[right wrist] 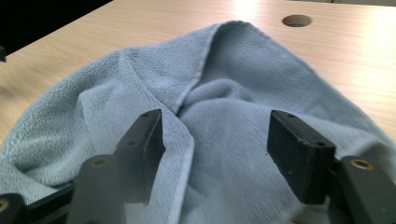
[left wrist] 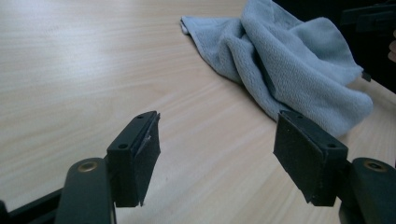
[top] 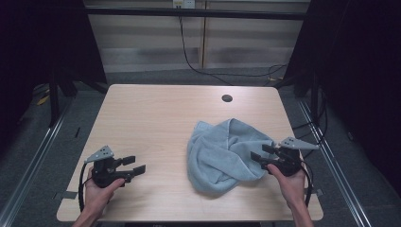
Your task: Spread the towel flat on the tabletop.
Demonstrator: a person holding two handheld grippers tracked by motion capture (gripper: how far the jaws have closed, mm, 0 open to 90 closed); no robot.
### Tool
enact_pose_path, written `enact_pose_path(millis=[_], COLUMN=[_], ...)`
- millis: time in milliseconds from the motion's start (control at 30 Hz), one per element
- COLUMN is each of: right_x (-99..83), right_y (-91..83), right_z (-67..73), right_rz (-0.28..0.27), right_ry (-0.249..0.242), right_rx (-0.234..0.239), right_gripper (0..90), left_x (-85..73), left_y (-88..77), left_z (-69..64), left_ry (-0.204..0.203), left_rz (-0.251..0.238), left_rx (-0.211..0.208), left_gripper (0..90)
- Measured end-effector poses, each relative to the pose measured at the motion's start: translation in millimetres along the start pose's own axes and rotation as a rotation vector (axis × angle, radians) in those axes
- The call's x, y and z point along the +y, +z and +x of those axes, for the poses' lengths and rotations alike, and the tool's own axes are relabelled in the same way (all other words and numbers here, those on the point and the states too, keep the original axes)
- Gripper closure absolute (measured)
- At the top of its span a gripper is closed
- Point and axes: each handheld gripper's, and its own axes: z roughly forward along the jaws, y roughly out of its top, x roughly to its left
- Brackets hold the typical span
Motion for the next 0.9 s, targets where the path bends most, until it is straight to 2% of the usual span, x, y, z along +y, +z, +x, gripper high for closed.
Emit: enact_pose_path(millis=[67,133,167,333,400,467,567,633,667,767,833,900], right_x=[5.0,9.1,11.1,21.2,22.1,18.5,7.5,1.6,0.5,-3.9,-5.0,-7.3], right_y=[10.0,21.7,27.7,55.4,60.0,76.0,94.5,100.0,100.4,103.2,104.2,104.6], right_z=[3.3,3.7,4.2,2.9,3.8,7.5,9.7,8.2,7.9,13.5,20.4,25.3], right_rz=[0.022,0.047,0.065,0.121,0.128,0.17,0.254,0.271,0.272,0.292,0.306,0.286], right_ry=[-0.013,-0.025,-0.031,-0.044,-0.046,-0.066,-0.093,-0.085,-0.077,-0.087,-0.128,-0.123], right_rx=[-0.025,0.001,-0.001,0.042,0.043,0.052,0.031,0.032,0.033,0.013,0.005,0.045], right_gripper=[30.1,29.6,27.2,20.3,20.4,17.2,14.0,14.1,14.3,16.6,26.6,34.7], left_x=[6.6,9.8,16.6,34.1,34.8,32.1,21.2,18.3,13.8,10.9,10.0,10.4], left_y=[5.3,7.9,13.8,28.7,30.7,34.8,37.7,38.0,38.4,40.3,42.5,43.3], left_z=[0.7,0.1,-1.6,-7.0,-7.1,-6.5,-5.2,-4.8,-4.0,-3.3,-4.0,-5.8], left_ry=[0.002,0.006,0.01,0.055,0.06,0.055,0.079,0.072,0.08,0.076,0.076,0.078], left_rz=[0.007,0.005,0.012,0.032,0.023,0.025,0.065,0.071,0.088,0.096,0.103,0.101], left_rx=[0.008,0.003,-0.002,-0.028,-0.03,-0.029,-0.001,-0.001,0.002,0.002,-0.004,-0.015], left_gripper=[31.1,31.1,31.1,31.1,31.1,31.1,31.1,31.1,31.0,30.6,30.6,30.5])
